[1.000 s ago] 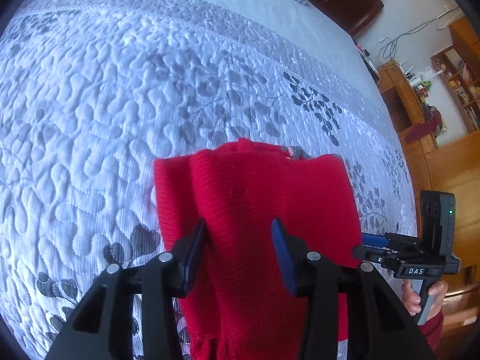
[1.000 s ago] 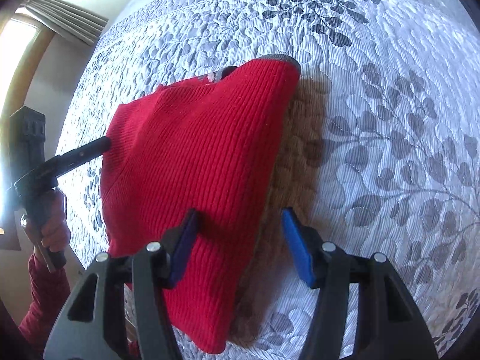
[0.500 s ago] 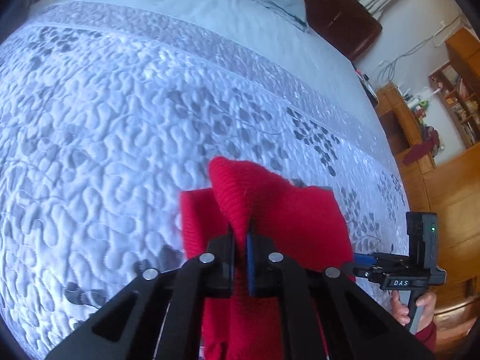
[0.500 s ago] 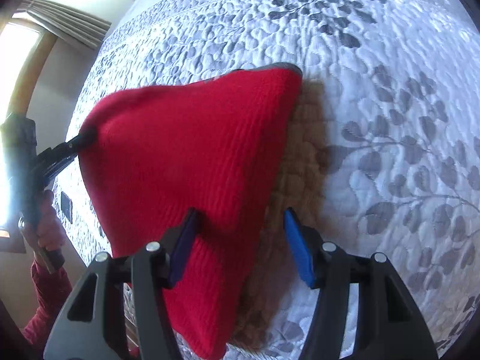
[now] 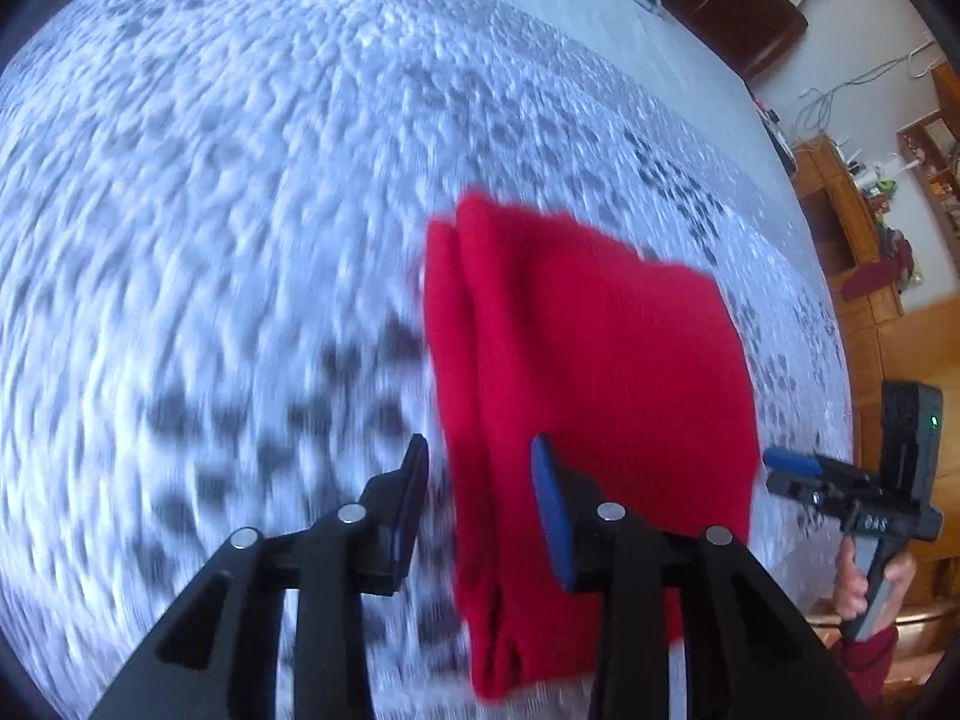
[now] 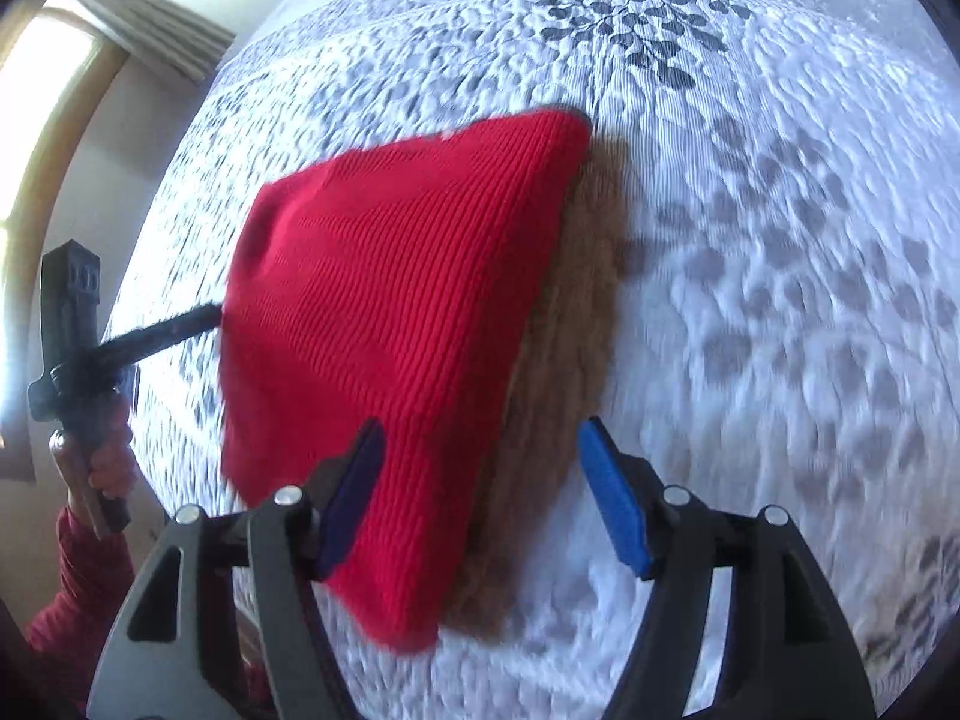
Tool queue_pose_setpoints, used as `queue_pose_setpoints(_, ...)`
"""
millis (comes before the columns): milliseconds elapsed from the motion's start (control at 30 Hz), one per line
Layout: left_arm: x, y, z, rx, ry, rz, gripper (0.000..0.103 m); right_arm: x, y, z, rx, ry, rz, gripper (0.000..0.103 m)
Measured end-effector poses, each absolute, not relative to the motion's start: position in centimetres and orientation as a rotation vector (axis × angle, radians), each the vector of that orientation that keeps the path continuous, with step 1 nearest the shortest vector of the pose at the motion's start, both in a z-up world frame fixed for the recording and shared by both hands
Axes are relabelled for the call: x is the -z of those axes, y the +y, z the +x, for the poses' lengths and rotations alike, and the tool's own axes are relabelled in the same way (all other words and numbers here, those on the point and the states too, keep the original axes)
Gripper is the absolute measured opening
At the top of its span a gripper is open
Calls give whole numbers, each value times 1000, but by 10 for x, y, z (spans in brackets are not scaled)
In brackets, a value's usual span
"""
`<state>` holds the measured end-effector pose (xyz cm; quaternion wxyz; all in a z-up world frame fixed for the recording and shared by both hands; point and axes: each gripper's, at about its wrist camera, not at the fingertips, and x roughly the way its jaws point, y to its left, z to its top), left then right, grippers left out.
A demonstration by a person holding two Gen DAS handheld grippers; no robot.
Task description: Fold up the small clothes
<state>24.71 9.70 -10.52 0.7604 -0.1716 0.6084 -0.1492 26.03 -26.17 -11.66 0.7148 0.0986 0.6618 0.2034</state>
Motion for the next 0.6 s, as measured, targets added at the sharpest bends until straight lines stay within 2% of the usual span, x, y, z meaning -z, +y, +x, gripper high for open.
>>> queue_pose_setpoints(233, 102, 77, 182, 357, 1387, -337, 35, 109, -256, 208, -459, 1479, 184, 67)
queue_pose_setpoints(600, 125, 65, 174, 389, 1452, -461, 34, 128, -252, 185, -439, 1535, 226, 67)
